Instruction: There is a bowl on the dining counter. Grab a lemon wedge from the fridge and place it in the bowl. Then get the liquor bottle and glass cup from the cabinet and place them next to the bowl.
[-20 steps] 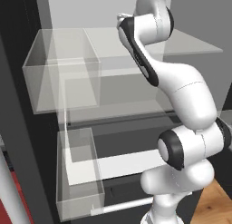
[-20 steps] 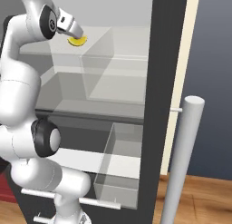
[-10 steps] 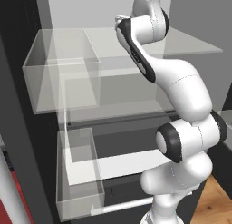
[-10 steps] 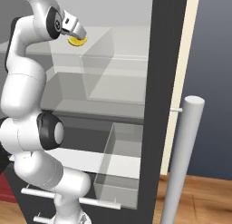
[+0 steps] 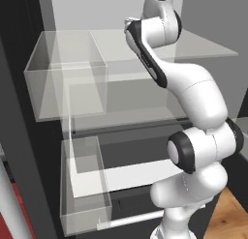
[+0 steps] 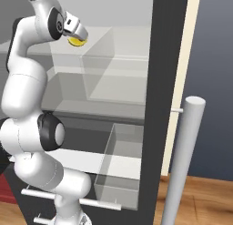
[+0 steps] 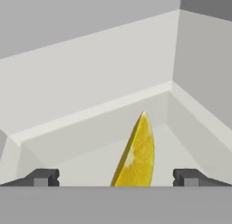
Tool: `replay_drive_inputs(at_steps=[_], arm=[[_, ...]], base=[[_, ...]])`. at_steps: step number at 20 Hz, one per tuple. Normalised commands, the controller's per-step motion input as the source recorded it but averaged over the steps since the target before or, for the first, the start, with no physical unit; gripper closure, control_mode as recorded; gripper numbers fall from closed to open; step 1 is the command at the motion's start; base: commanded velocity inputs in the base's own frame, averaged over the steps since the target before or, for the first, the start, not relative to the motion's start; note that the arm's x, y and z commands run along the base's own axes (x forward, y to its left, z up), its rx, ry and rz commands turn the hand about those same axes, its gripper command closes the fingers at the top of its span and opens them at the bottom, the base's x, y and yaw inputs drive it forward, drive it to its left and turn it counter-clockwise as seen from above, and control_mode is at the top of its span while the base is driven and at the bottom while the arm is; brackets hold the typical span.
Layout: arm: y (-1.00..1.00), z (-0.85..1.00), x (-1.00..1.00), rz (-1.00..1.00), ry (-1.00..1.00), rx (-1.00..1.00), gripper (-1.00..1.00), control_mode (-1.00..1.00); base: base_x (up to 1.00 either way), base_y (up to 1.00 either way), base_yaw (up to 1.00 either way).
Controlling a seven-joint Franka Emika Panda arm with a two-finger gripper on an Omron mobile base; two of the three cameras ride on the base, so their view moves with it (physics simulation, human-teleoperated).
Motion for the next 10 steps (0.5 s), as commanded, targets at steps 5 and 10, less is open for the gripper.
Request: replay_drive_inputs(at_steps=[5, 10], arm=[[-0.11, -0.16, 0.03, 0.0, 0.0, 0.0, -1.0, -1.0], [-0.01, -0.34, 0.01, 0.0, 0.0, 0.0, -1.0, -1.0]], base=[[0.0, 0.0, 0.0], [0.0, 0.0, 0.0]])
